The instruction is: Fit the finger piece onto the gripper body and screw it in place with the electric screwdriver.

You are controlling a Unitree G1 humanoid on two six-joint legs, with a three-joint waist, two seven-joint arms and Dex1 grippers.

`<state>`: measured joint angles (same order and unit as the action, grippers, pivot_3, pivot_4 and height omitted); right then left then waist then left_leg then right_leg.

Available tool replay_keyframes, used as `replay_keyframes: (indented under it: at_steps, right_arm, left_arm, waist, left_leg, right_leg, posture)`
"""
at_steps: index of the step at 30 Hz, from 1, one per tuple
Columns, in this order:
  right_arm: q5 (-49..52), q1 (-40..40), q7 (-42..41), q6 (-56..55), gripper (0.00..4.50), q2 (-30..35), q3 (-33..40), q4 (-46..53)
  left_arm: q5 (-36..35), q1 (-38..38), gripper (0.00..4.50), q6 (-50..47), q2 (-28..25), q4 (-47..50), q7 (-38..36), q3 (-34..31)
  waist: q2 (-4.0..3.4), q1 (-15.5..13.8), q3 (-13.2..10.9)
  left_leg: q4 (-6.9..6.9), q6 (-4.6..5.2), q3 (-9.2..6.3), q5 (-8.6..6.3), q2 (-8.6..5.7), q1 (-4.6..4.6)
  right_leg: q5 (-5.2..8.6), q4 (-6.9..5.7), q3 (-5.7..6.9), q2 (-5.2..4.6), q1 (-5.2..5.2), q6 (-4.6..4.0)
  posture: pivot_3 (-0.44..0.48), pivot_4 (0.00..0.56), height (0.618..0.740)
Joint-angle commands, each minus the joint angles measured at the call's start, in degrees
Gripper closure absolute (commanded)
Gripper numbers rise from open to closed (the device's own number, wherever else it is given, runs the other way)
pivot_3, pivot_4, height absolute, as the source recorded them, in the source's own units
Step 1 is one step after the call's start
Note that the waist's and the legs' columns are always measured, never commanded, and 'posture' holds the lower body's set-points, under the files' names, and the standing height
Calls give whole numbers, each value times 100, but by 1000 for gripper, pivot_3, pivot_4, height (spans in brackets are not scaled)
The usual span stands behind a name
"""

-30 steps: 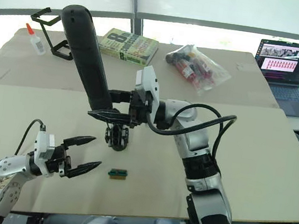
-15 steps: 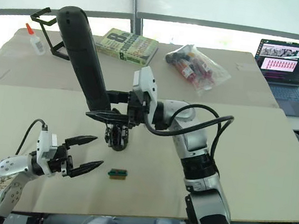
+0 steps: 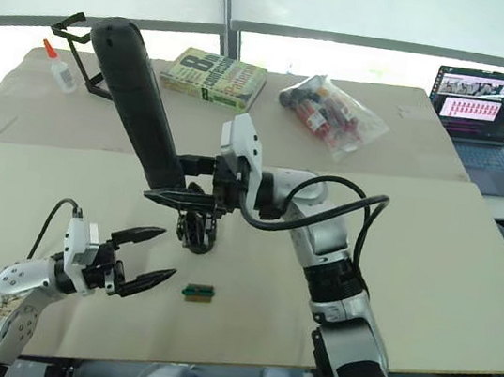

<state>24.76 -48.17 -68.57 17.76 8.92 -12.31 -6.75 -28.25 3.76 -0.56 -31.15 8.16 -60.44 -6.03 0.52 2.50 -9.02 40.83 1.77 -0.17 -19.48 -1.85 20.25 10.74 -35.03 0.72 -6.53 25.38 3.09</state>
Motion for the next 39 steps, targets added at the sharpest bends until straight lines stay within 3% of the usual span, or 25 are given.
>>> replay_keyframes:
  at_steps: [1, 15, 39]
  right_arm:
    - [5, -85, -16, -168, 2546, 4, 37, 88]
    - [48, -139, 16, -163, 2546, -6, 44, 179]
    - [64, -49, 109, -111, 2546, 69, -30, 337]
  left_arm:
    - [107, -131, 0, -69, -6, 183, 147, 87]
    - [889, -844, 0, 46, 219, -807, 524, 620]
    - [1197, -1869, 0, 492, 801, -2193, 211, 989]
  waist:
    - [0, -1, 0]
    - [0, -3, 0]
    - [2, -19, 1]
  left_leg:
    - [1, 0, 0, 0, 0, 0]
    - [0, -4, -1, 3, -3, -1]
    - [9, -4, -3, 4, -6, 0]
  right_leg:
    - [0, 0, 0, 0, -1, 0]
    - [0, -4, 1, 1, 0, 0]
    - [-1, -8, 2, -3, -5, 1]
  posture:
    - [0, 150, 740]
    - [0, 150, 740]
    - [0, 150, 740]
